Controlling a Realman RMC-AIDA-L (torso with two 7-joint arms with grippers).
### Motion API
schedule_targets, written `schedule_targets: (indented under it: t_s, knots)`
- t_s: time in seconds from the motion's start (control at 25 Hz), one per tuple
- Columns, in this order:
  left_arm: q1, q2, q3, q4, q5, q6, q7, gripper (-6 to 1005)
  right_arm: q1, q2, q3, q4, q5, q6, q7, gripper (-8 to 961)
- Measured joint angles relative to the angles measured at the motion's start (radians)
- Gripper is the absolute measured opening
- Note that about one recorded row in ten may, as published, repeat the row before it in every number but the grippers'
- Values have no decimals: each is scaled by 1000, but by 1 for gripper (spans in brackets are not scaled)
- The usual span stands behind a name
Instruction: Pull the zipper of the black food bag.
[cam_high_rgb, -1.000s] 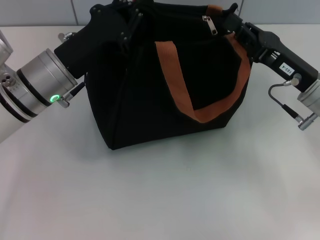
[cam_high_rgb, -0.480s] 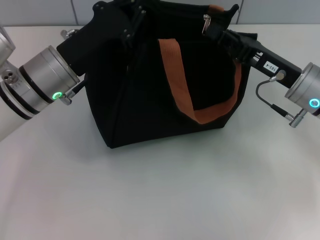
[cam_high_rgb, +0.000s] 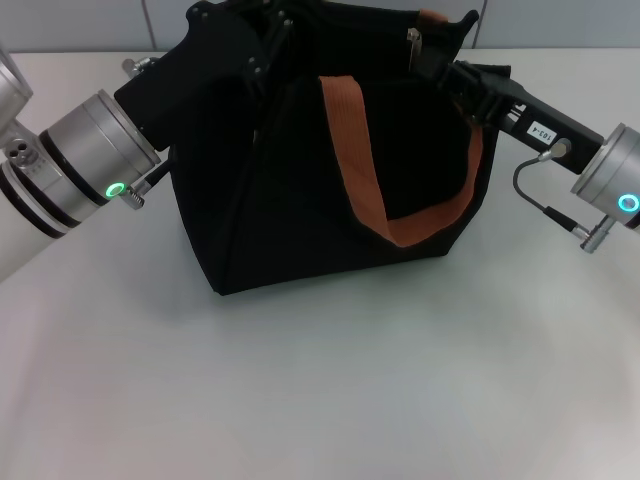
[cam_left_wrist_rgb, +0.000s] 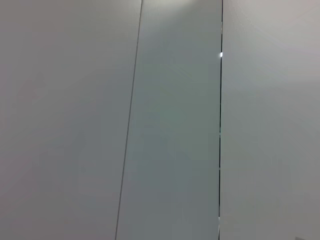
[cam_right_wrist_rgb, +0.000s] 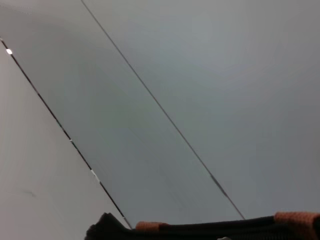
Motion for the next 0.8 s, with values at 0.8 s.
schedule_targets:
  t_s: [0.8]
  knots:
    - [-7, 0, 0, -1, 0, -12, 9, 86, 13, -1, -28, -12, -3, 13, 9, 153]
